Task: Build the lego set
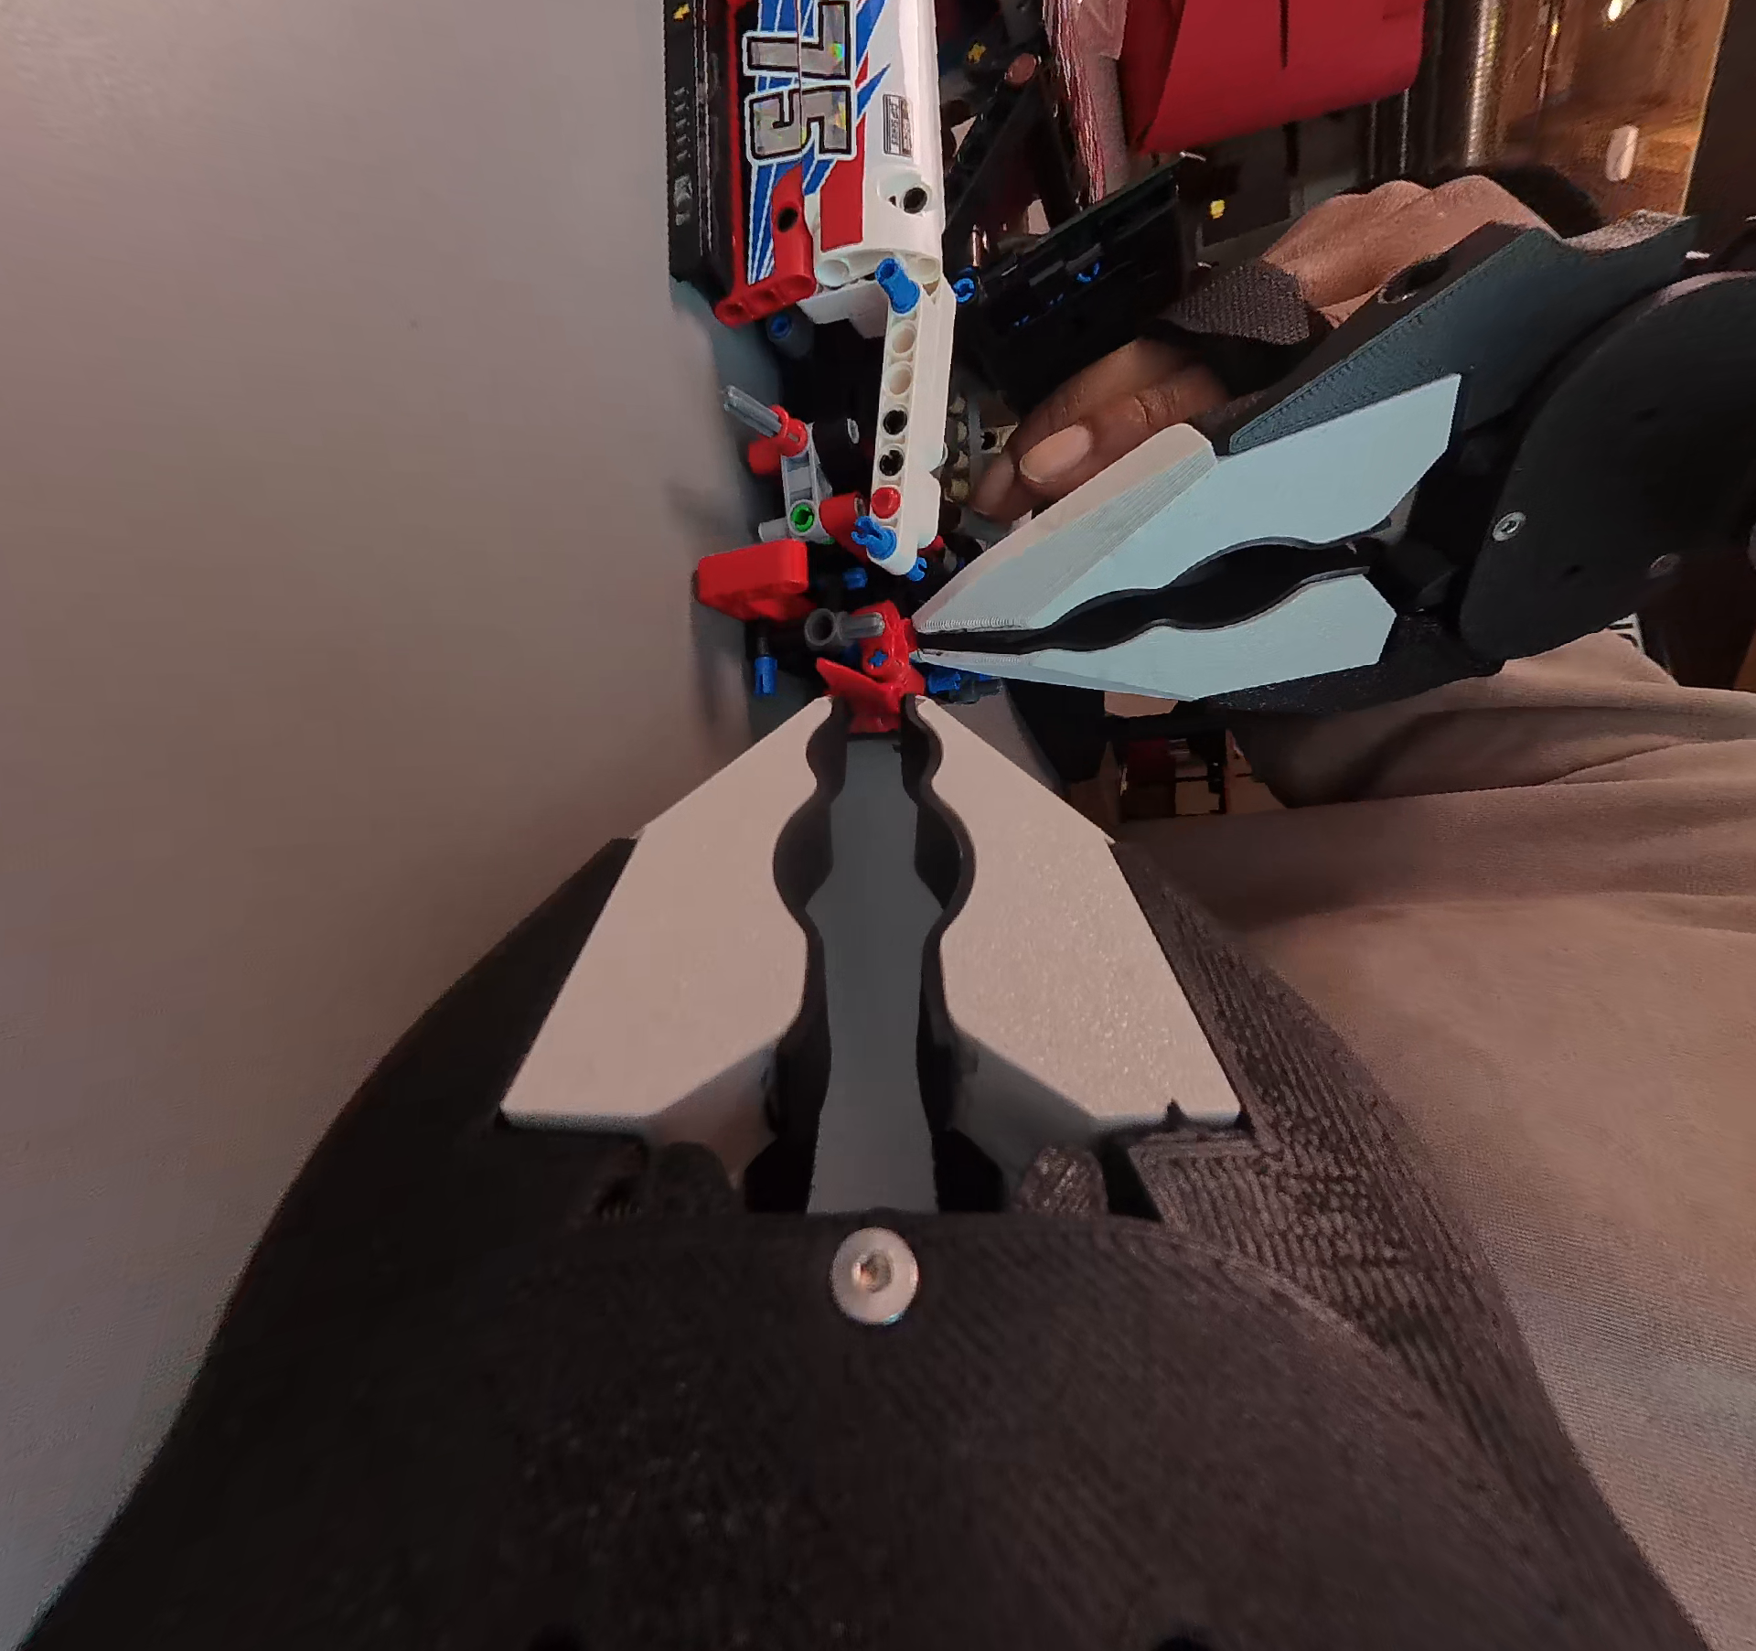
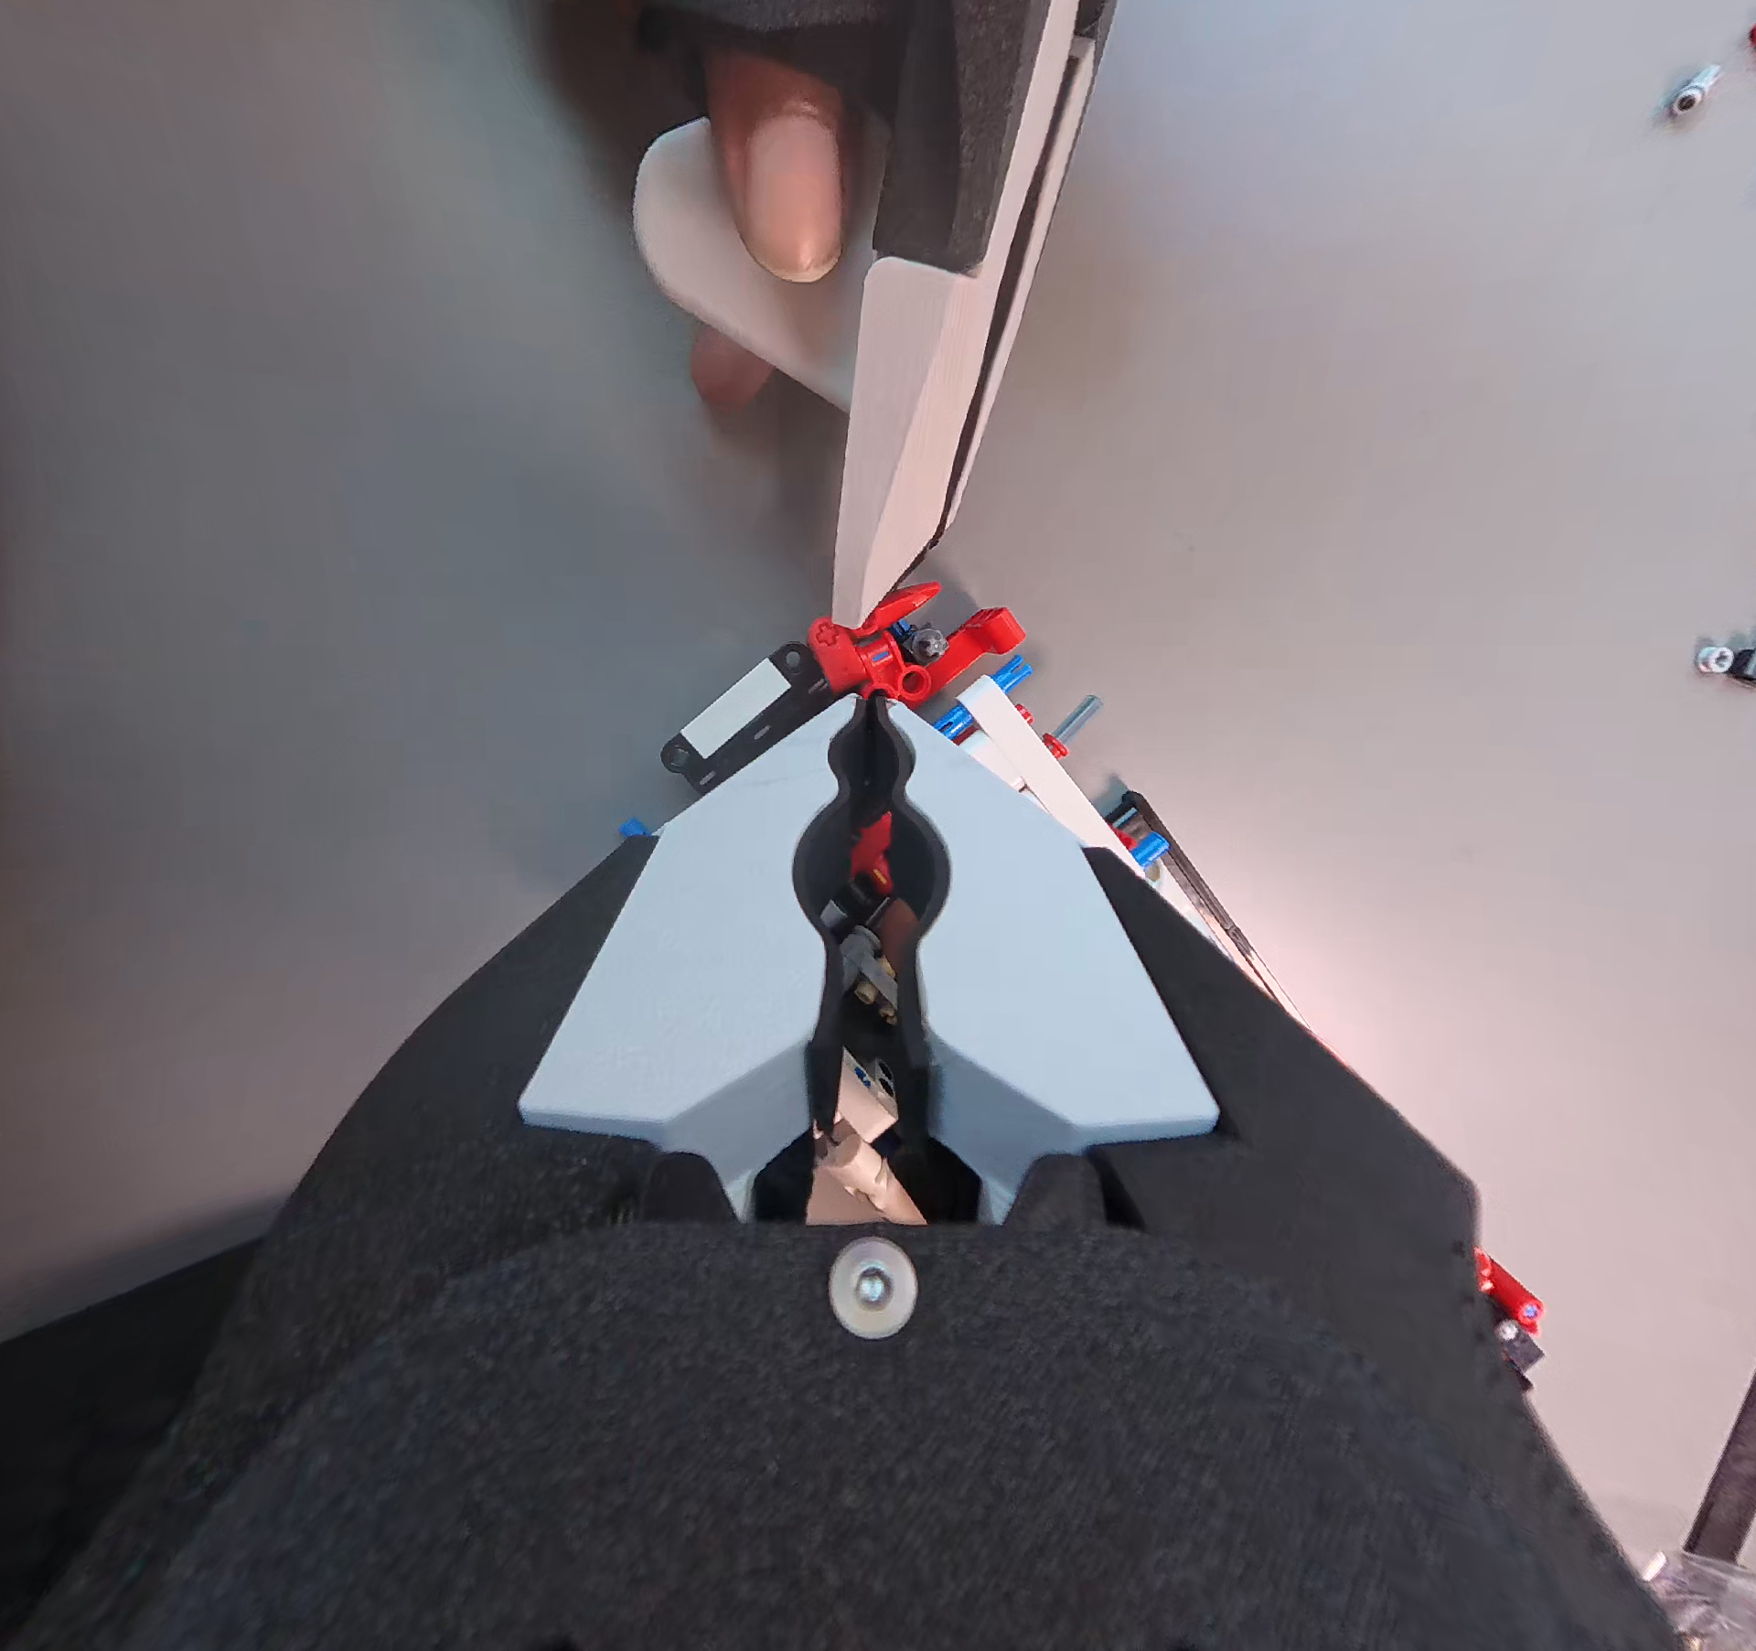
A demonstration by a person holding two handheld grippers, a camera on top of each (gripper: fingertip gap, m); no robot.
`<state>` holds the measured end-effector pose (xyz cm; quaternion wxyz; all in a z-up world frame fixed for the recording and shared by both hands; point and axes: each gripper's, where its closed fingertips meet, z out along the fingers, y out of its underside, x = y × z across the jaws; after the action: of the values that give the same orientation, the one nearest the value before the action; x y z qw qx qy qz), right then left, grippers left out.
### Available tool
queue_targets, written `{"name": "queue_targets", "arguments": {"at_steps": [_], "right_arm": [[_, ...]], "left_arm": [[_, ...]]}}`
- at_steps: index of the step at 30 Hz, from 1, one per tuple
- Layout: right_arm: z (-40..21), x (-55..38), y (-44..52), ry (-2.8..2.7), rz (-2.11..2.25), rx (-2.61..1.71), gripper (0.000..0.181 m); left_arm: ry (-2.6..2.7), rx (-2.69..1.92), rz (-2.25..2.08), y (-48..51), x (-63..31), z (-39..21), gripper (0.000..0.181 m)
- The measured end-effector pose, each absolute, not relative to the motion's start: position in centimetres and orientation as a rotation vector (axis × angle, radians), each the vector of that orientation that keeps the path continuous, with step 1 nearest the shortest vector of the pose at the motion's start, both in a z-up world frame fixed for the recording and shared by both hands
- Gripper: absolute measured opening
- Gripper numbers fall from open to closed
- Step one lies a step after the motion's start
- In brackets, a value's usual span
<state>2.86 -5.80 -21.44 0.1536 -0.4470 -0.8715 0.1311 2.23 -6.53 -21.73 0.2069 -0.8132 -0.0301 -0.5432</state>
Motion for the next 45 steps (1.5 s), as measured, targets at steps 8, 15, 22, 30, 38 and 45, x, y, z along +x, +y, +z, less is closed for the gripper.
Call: {"name": "queue_targets", "arguments": {"at_steps": [8,15,22,30,38,45], "right_arm": [[-22.0,3.4,-6.1,-2.556,0.333,-1.268,0.000],[-21.9,2.8,-6.0,-2.498,0.325,-1.252,0.000],[-21.1,2.1,-5.8,-2.438,0.373,-1.263,0.003],[-21.4,2.0,-5.7,-2.501,0.339,-1.252,0.003],[-21.5,1.9,-5.7,-2.601,0.294,-1.226,0.002],[-22.0,1.3,-5.9,-2.649,0.266,-1.165,0.000]], "left_arm": [[-0.008,-2.299,-1.473,-6.5,2.5,-21.5,0.004],[0.035,-2.316,-1.441,-6.4,2.2,-21.5,0.001],[-0.020,-2.306,-1.486,-6.5,1.9,-21.8,0.000],[-0.018,-2.306,-1.473,-6.5,1.9,-21.9,0.000],[0.047,-2.294,-1.420,-6.4,1.9,-22.0,0.003],[0.079,-2.353,-1.398,-6.7,1.9,-22.5,0.001]]}}
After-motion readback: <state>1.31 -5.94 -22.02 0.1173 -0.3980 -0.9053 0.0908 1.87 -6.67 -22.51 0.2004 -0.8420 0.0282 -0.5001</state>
